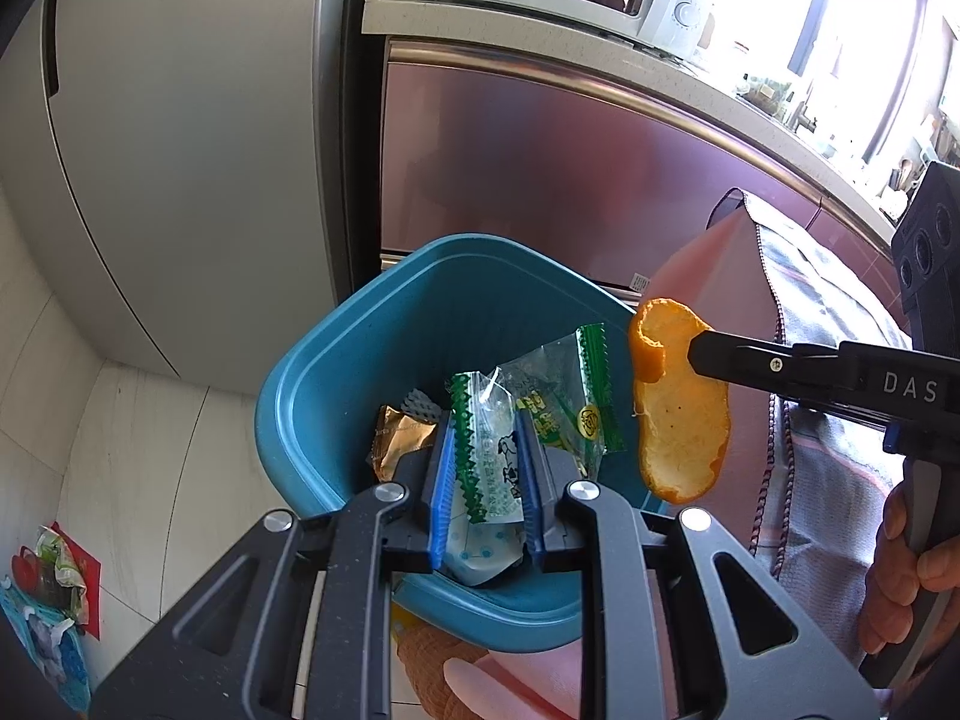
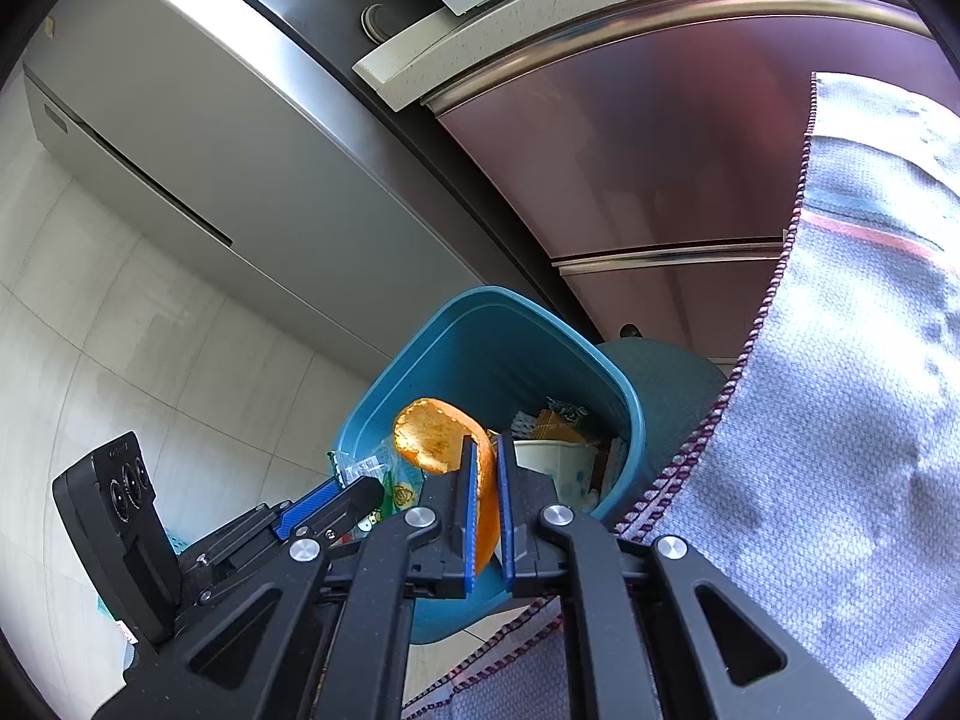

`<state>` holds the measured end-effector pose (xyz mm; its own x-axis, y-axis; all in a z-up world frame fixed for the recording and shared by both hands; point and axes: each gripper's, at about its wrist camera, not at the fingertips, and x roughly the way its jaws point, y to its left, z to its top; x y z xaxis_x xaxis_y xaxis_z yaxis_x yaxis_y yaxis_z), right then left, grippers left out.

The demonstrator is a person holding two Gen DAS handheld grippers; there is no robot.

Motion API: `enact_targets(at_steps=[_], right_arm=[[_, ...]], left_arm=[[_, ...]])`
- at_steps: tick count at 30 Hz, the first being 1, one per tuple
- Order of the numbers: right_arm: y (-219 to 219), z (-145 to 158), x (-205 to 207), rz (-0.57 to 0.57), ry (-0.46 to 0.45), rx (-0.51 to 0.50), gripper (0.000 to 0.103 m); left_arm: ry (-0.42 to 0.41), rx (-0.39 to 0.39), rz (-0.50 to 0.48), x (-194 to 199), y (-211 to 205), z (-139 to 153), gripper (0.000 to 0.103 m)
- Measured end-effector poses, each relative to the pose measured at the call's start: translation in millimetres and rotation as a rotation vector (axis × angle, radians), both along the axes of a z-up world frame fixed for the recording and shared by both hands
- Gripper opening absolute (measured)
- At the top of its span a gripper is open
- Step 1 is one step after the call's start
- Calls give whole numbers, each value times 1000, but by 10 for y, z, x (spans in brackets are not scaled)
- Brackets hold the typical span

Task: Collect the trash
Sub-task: 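Open both tools over the wastebasket to drop the wrapper and peel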

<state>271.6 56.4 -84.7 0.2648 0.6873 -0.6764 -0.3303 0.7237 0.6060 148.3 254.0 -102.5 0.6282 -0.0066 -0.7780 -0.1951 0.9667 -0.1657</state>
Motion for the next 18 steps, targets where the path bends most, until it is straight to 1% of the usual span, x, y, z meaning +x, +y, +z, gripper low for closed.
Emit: enact_targets(at_steps=[13, 15, 17, 18], right_arm=[[43, 3, -6, 5, -5, -6, 8], [34, 3, -18, 6, -9, -8, 8], [24, 2, -27, 5, -13, -11, 8], [14, 3, -37, 6, -14, -11, 9]], left_arm=[[27, -23, -6, 57, -32, -111, 22], [30, -30, -6, 67, -36, -123, 24], [32, -31, -5, 73, -40, -132, 33], [32, -28, 0, 74, -42, -133, 35]])
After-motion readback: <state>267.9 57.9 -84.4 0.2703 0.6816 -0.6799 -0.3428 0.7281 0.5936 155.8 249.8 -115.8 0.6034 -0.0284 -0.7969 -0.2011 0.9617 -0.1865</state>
